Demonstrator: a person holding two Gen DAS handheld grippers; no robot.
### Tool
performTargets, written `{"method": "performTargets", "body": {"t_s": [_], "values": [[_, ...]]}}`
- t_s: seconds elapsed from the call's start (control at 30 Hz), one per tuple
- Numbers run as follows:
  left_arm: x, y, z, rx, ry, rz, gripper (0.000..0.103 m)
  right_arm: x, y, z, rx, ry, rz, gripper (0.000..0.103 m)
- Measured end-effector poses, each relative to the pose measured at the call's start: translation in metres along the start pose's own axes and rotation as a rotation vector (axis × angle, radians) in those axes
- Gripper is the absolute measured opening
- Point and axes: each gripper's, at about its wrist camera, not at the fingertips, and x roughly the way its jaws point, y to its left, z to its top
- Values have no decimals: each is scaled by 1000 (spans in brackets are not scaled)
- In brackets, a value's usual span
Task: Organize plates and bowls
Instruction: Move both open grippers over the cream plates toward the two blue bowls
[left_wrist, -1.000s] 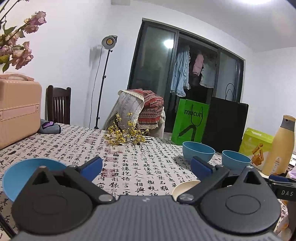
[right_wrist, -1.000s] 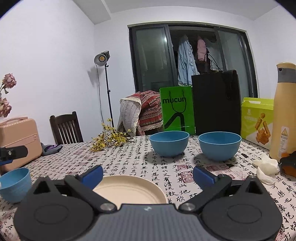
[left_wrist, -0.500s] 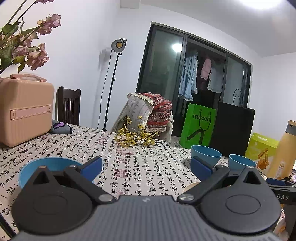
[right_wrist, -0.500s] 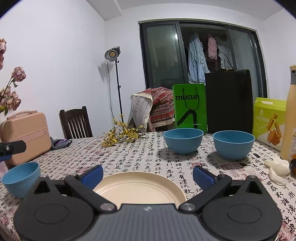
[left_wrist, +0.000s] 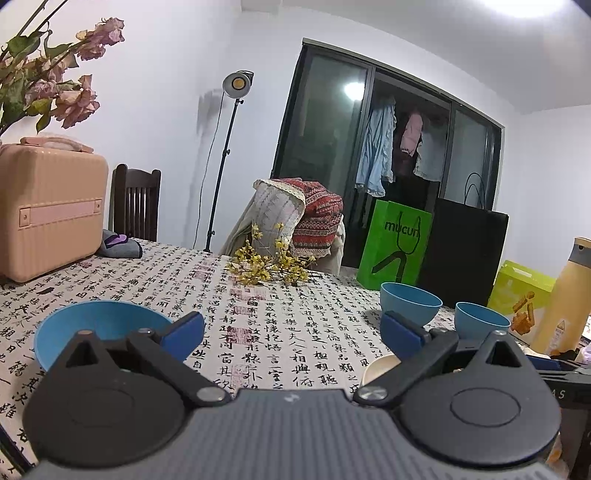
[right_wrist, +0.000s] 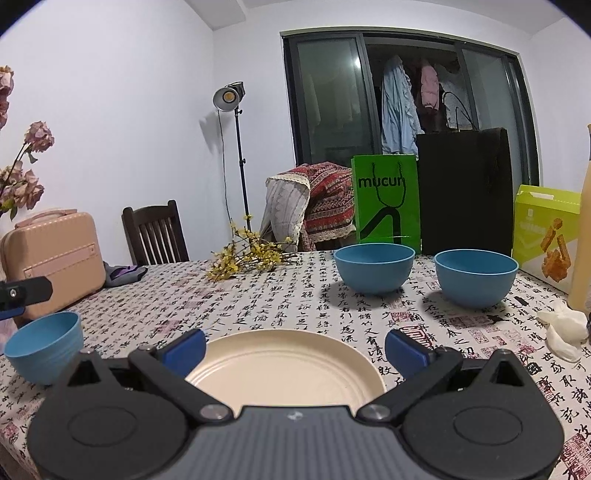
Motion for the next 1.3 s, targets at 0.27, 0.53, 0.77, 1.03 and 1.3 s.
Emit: {"method": "performTargets", "body": {"t_s": [0.27,0.53,0.77,1.03,1.3], "values": [[2,-8,8,15,-17,-22,103,6,0,4,-8,6,-4,103],[15,-26,29,20,15,-49,103,10,-9,13,21,8,-18,103],[25,-36,46,35,69,-80,103,6,-19,14,45,1,-45,103],[44,-53,59,43,136,-130,103,4,-30,19,53,2,-81,103],[67,-73,63,51,205,-148,103,6,-45,31,59,2,-111,103]]}}
